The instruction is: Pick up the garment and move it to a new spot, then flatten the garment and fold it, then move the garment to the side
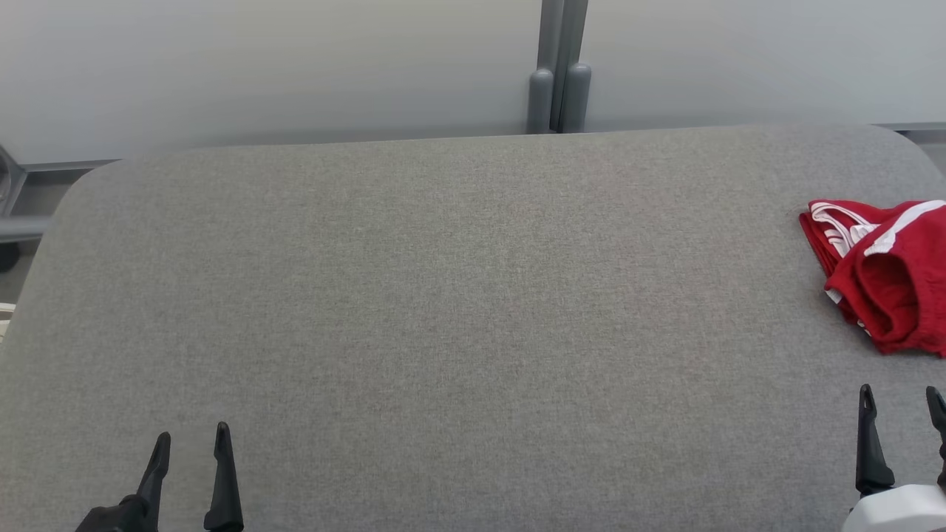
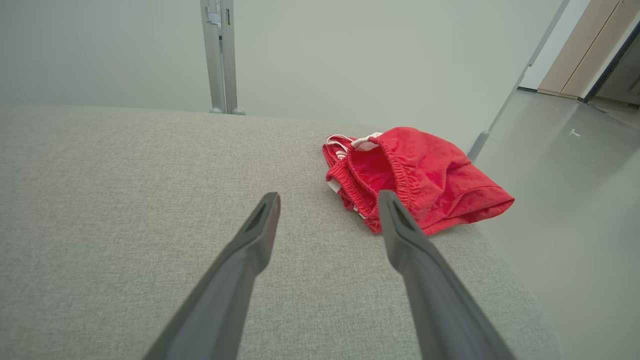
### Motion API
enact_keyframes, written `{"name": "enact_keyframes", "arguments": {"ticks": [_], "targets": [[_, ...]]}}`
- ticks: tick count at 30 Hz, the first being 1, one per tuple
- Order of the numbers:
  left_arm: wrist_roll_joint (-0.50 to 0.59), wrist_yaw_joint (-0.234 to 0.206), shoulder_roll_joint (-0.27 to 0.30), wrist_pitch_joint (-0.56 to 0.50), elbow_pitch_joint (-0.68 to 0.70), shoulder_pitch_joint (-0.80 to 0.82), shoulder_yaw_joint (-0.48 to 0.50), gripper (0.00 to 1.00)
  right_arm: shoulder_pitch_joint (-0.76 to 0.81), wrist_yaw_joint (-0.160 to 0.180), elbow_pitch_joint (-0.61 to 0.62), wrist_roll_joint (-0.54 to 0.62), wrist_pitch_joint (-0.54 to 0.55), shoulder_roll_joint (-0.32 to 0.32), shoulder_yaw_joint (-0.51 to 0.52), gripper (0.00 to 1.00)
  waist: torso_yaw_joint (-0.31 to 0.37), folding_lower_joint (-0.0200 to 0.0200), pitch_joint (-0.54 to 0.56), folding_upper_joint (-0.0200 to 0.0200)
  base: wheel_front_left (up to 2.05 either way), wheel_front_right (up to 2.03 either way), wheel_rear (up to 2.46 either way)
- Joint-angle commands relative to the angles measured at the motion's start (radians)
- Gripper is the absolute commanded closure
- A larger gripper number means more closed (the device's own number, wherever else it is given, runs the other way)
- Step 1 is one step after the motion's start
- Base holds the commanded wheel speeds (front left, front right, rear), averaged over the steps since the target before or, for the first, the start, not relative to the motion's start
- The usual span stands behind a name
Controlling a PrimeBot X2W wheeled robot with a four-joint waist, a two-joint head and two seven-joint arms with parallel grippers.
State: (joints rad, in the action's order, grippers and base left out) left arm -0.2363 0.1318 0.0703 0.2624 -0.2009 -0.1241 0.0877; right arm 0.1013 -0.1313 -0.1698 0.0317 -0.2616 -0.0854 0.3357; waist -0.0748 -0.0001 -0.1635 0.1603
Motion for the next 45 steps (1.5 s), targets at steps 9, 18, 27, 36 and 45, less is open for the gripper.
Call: {"name": "enact_keyframes", "arguments": {"ticks": [9,18,27,36,45], "targets": [[-0.022,-0.002,0.036,0.003,-0.029,0.010,-0.045,0.00,0.003,0.001,-0.005,0.055,-0.004,0.030,-0.110,0.00,-0.016,0.0001,0.034,-0.0003,0.00,0.00,0.00],[-0.038,-0.002,0.050,0.003,-0.039,0.030,-0.073,0.00,0.007,0.001,0.001,0.045,-0.004,0.032,-0.129,0.00,-0.028,0.0001,0.046,-0.0003,0.00,0.00,0.00],[-0.059,-0.002,0.067,0.003,-0.043,0.011,-0.082,0.00,0.024,0.001,0.000,0.026,-0.004,0.033,-0.188,0.00,-0.027,0.0001,0.055,-0.0003,0.00,0.00,0.00],[-0.060,-0.002,0.062,0.003,-0.047,0.017,-0.085,0.00,0.016,0.001,0.000,0.018,-0.004,0.033,-0.207,0.00,-0.025,0.0001,0.060,-0.0003,0.00,0.00,0.00],[-0.060,-0.002,0.064,0.003,-0.052,0.006,-0.075,0.00,0.021,0.001,0.005,0.021,-0.004,0.029,-0.203,0.00,-0.019,0.0001,0.073,-0.0003,0.00,0.00,0.00]]}}
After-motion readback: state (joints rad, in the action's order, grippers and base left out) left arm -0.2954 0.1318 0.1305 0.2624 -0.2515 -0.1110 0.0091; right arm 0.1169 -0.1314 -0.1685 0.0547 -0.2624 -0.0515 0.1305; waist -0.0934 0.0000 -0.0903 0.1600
